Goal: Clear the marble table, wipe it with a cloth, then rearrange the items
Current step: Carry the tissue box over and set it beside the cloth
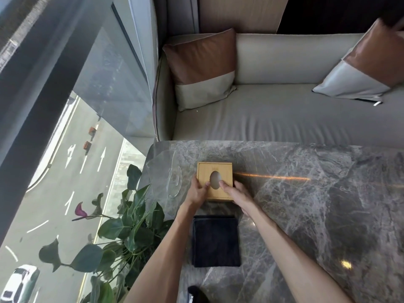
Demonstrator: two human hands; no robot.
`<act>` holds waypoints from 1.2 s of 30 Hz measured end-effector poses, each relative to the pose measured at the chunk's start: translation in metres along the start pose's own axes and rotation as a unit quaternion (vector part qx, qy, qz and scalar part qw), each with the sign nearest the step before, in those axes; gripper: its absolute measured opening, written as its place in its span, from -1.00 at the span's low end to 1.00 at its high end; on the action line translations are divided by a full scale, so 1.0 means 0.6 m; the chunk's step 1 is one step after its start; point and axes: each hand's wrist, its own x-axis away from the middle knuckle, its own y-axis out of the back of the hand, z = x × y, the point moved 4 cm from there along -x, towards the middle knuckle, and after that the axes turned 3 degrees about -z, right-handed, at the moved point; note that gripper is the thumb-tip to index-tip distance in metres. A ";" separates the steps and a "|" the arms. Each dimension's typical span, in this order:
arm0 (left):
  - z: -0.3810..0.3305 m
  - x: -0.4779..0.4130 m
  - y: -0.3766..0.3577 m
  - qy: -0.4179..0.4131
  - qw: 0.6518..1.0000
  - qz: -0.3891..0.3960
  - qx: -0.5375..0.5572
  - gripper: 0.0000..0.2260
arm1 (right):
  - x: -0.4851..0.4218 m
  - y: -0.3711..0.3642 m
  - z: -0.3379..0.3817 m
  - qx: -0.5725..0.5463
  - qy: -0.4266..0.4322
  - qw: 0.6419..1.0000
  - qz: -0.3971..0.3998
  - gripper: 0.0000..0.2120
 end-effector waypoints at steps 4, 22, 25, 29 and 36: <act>0.004 0.004 -0.002 -0.012 1.000 0.002 0.028 -0.20 | -0.001 0.003 0.004 0.004 0.005 1.000 0.001 -0.05; -0.001 0.002 -0.002 0.016 0.998 -0.014 0.062 -0.47 | -0.008 0.003 0.003 0.021 0.004 1.000 0.006 0.06; -0.004 0.008 0.002 0.005 0.998 0.003 0.062 -0.29 | -0.001 0.003 0.011 0.054 0.023 0.998 0.010 -0.22; -0.012 0.026 0.005 -0.035 0.999 0.005 0.025 -0.35 | 0.020 0.005 0.009 0.121 0.107 0.987 0.025 -0.29; 0.015 0.038 0.009 -0.057 0.998 0.023 0.006 -0.40 | 0.055 0.003 -0.012 0.233 0.142 0.962 -0.001 -0.21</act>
